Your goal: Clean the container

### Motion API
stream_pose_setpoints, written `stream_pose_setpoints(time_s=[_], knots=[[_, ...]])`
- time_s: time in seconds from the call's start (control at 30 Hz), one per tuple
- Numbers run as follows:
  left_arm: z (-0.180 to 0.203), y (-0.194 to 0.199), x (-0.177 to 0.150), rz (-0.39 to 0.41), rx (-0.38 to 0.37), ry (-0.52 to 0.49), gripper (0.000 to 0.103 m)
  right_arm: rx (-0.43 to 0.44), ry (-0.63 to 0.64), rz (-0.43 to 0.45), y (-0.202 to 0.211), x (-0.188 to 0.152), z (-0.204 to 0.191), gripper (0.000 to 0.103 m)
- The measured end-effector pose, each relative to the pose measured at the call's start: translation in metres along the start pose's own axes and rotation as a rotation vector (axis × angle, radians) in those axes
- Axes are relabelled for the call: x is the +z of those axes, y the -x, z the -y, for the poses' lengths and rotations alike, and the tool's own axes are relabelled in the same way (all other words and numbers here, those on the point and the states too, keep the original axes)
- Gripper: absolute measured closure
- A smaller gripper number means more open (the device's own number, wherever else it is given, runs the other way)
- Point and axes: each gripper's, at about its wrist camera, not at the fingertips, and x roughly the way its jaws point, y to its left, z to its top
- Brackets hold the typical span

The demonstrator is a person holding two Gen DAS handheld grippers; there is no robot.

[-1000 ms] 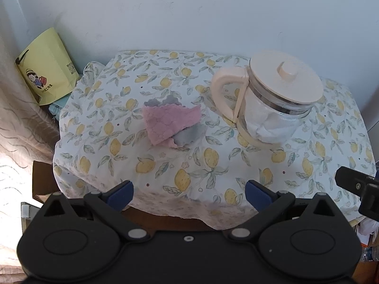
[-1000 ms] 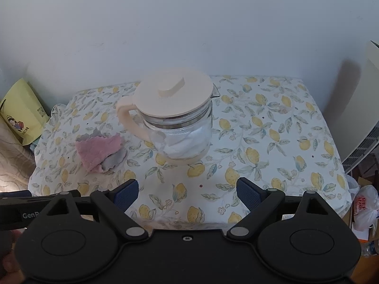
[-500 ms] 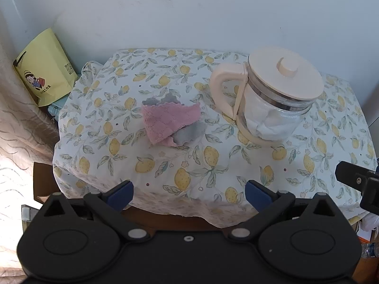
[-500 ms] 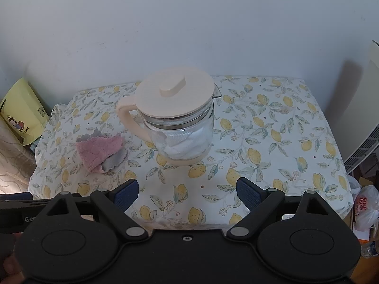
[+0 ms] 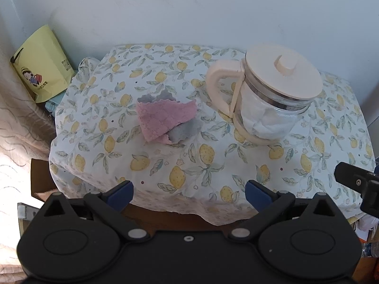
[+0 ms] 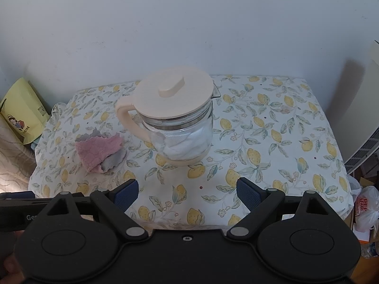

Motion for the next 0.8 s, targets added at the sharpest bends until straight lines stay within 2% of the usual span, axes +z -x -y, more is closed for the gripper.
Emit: stream_pose_setpoints(time_s=[0.27, 0.47, 0.53, 0.8], knots=[[-0.003, -0.004, 0.003, -0.024, 0.003, 0.078, 0.001, 0.028, 0.000, -0.013, -0.005, 0.005, 0.017, 0.010], [0.004, 0.002, 0.002, 0.072, 0.108, 0.094, 0.001, 0.054, 0.025, -0.015, -0.008, 0.010, 0.031, 0.010], [0.010, 0.001, 0.002, 0.091, 0.132, 0.065, 0.001, 0.060, 0.036, -0.013, -0.009, 0.012, 0.037, 0.010], [0.015, -0.002, 0.000, 0.120, 0.121, 0.095, 0.001, 0.088, 0.087, -0.008, -0.010, 0.019, 0.063, 0.010]])
